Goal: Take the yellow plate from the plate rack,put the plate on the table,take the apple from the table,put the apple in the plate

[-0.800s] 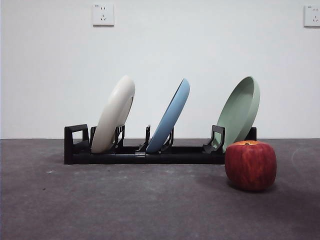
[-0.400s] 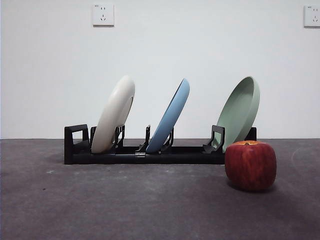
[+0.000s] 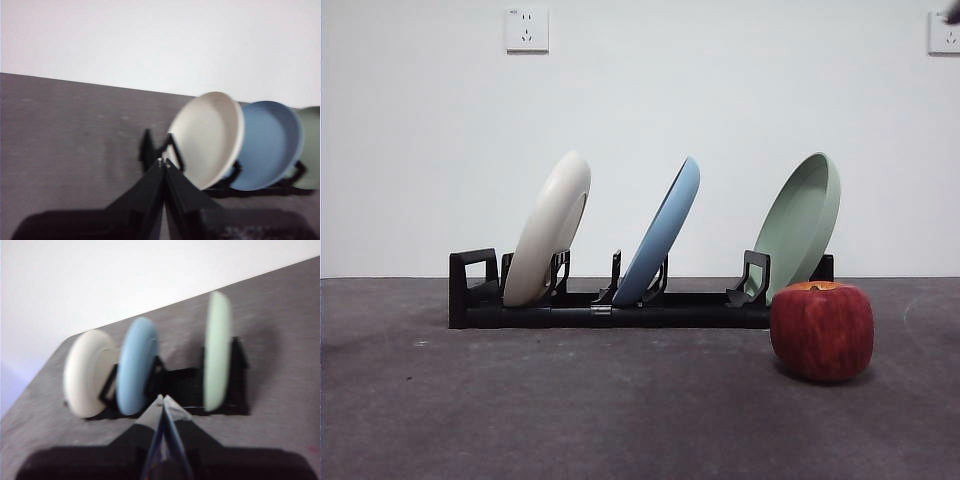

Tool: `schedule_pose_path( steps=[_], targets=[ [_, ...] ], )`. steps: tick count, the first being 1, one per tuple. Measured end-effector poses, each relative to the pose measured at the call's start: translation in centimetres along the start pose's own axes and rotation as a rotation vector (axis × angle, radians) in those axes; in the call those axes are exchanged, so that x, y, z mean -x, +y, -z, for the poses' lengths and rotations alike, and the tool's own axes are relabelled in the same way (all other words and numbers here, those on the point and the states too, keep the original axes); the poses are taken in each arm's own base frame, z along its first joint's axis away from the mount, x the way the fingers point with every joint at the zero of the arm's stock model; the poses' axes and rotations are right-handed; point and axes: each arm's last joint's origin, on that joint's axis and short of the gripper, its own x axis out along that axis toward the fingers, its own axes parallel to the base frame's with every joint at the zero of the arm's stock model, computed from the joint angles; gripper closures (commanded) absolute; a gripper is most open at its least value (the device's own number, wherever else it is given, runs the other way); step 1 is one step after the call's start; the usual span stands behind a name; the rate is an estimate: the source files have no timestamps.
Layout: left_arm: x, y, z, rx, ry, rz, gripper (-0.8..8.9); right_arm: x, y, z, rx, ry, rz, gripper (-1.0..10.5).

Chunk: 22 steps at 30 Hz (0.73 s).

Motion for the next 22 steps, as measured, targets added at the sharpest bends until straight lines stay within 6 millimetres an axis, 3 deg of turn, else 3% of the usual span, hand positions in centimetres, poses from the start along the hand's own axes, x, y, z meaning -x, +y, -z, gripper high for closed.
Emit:
schedule_pose_path(
  steps=[10,11,15,22],
  targets=[
    [-6.2,0.2,-4.5,0.075,0.238,0.211,8.07,-3.9,0.4,-3.0,-0.022,0.176,-0.297,9.4],
    [-6.9,0.3,-4.7,0.091,0.270,0.233,7.80,-4.2,0.3,-3.1,-0.029,0.193,-0.314,9.2],
    [-9.9,-0.1,-6.1,0.124,0.368,0.295,5.27,-5.6,-0.1,-2.9,-0.047,0.240,-0.328,6.4],
    [-14.6,-2.2,-8.3,0.116,0.455,0.356,5.27,-6.2,-0.2,-2.4,-0.066,0.278,-0.326,6.3]
  ],
)
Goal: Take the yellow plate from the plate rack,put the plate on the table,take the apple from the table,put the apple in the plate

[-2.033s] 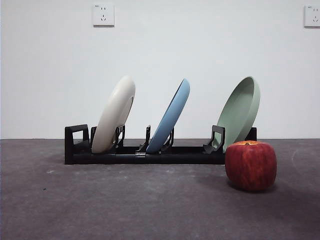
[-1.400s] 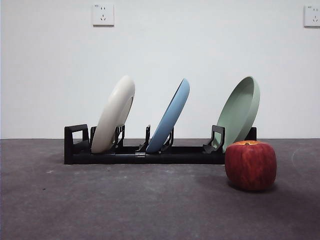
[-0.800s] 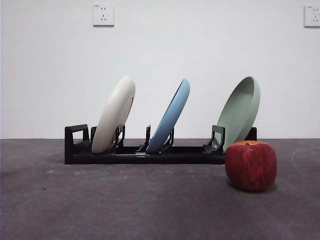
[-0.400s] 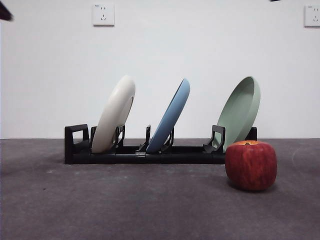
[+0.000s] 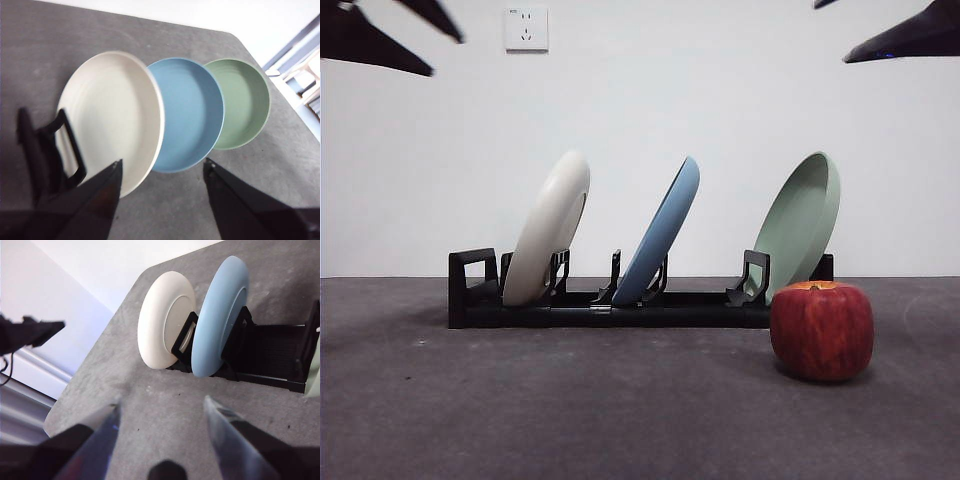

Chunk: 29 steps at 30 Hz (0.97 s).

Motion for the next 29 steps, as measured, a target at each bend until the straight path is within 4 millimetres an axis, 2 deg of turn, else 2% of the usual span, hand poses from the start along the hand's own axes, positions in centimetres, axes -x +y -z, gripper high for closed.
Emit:
schedule_pose_path(
  steps=[5,11,20,24,29],
  targets=[
    [-3.1,-1.0,-2.4,-0.025,0.032,-0.022,5.27,0.0,0.0,0.0,0.000,0.000,0.000,6.3],
    [-7.5,-1.0,-3.7,-0.030,0.090,-0.029,5.30,0.0,0.0,0.0,0.000,0.000,0.001,6.3],
    [-13.1,-0.2,-2.0,-0.026,0.187,-0.081,5.31,0.0,0.0,0.0,0.002,-0.002,0.008,6.3],
    [-14.4,-0.1,-1.4,-0.030,0.202,-0.092,5.31,0.0,-0.1,0.0,0.006,-0.008,0.026,6.3],
    [-14.7,-0.3,-1.5,-0.046,0.178,-0.102,5.40,0.0,-0.1,0.0,0.008,-0.009,0.030,6.3]
  ],
)
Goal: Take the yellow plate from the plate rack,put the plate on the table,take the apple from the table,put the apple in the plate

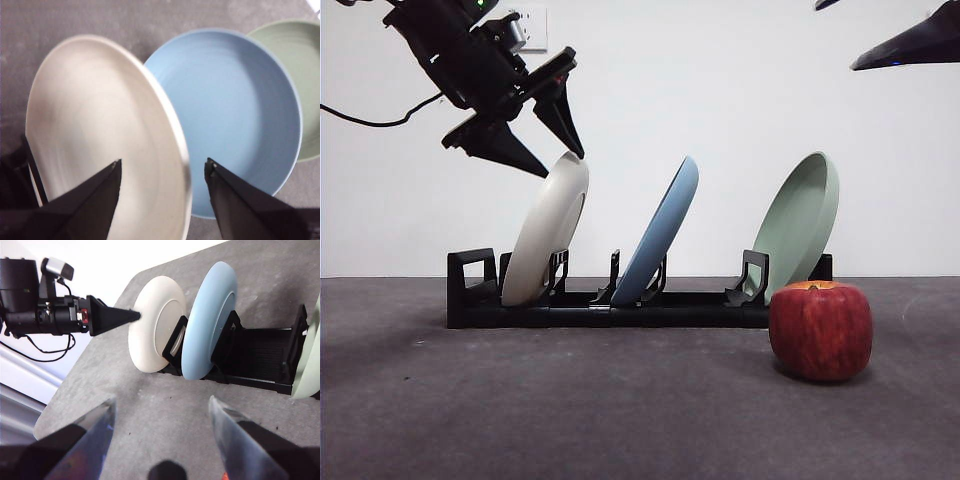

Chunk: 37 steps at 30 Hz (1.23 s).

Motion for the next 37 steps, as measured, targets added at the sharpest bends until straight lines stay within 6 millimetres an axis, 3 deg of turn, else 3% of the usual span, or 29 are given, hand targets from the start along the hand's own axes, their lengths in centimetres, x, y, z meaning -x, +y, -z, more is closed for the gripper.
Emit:
schedule_pose_path(
  steps=[6,16,20,24,30,37],
  targets=[
    [0.0,-0.1,0.0,-0.001,0.001,0.014,8.16,0.0,0.0,0.0,0.000,0.000,0.000,6.3],
    [0.1,-0.6,0.1,0.005,0.042,0.083,8.26,0.0,-0.1,0.0,0.002,-0.007,0.025,6.3],
    [1.1,-1.1,-0.7,-0.008,0.057,0.092,8.25,0.0,-0.1,0.0,0.002,-0.007,0.025,6.3],
    [3.3,-2.9,-1.7,-0.048,0.058,0.106,8.22,0.0,-0.1,0.0,0.003,-0.007,0.025,6.3],
    [8.7,-6.9,-2.8,-0.184,0.033,0.142,8.22,0.0,-0.1,0.0,0.003,-0.007,0.025,6.3],
    [15.0,-11.1,-0.5,-0.333,0.073,0.129,8.22,0.0,-0.1,0.0,0.003,-0.007,0.025,6.3]
  ],
)
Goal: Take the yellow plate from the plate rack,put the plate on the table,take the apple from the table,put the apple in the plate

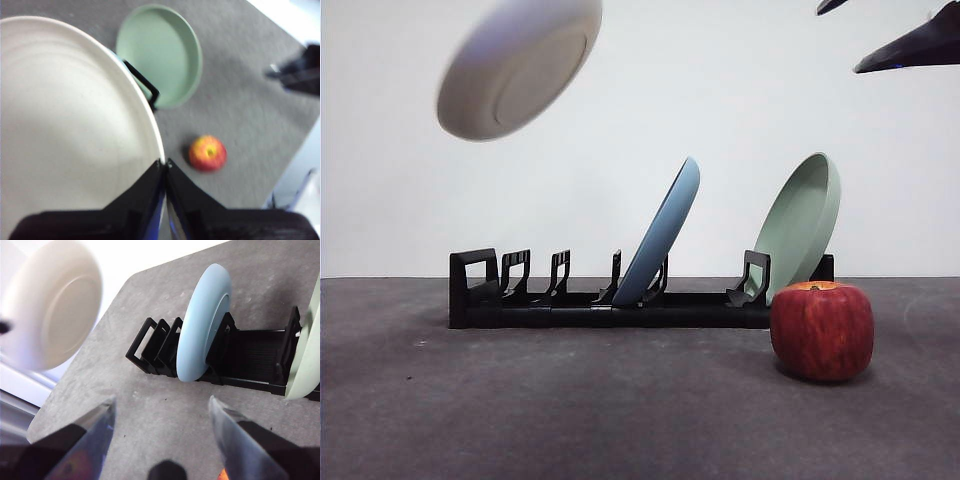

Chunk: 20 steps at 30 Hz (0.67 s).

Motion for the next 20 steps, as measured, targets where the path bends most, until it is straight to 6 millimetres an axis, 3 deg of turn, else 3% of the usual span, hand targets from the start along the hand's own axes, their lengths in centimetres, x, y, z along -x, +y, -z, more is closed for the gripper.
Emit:
schedule_pose_path(
  steps=[6,10,16,20],
  targets=[
    [4.6,-4.4,2.0,-0.120,0.038,-0.070,8.22,0.0,0.0,0.0,0.000,0.000,0.000,6.3],
    [6.1,-6.8,2.9,-0.194,0.039,-0.073,8.22,0.0,0.0,0.0,0.000,0.000,0.000,6.3],
    [5.5,-9.9,4.1,-0.280,0.113,-0.098,8.22,0.0,0.0,0.0,0.000,0.000,0.000,6.3],
    [3.6,-11.8,5.5,-0.321,0.148,-0.112,8.22,0.0,0.0,0.0,0.000,0.000,0.000,6.3]
  ],
)
